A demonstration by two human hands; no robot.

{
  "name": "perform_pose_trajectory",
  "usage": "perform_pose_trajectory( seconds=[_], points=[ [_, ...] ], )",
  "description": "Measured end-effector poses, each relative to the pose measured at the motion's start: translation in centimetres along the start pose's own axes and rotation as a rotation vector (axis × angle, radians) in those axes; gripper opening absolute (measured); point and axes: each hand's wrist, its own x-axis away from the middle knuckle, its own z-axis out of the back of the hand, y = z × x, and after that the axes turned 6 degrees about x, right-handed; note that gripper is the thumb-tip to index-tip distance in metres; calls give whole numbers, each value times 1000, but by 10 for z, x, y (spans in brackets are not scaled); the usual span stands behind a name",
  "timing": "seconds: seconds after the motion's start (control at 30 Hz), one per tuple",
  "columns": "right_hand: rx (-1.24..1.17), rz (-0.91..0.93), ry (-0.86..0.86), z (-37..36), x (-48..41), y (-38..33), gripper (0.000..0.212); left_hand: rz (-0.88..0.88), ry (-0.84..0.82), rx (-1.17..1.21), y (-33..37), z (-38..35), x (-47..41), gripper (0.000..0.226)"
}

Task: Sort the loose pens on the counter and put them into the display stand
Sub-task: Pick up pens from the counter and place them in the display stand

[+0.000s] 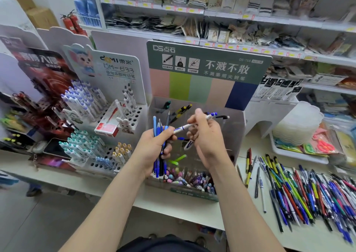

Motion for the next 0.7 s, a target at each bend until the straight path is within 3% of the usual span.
perform_pose_trajectory(
  seconds=[0.1,0.2,0.33,0.57,0.7],
  points=[
    [213,99,159,-13,-11,-1,52,-38,123,-63,-1,11,-3,25],
    [425,234,211,-22,-23,1,57,-49,206,-76,1,28,-7,21],
    [542,325,275,-29,-30,2,52,-53,224,-73,8,47,-10,13],
    [674,364,65,-49,-37,22,18,-100,380,-202,9,64,-17,16],
    [888,408,-48,-55,-43,44,10,-85,302,-351,6,65,-16,20]
  ],
)
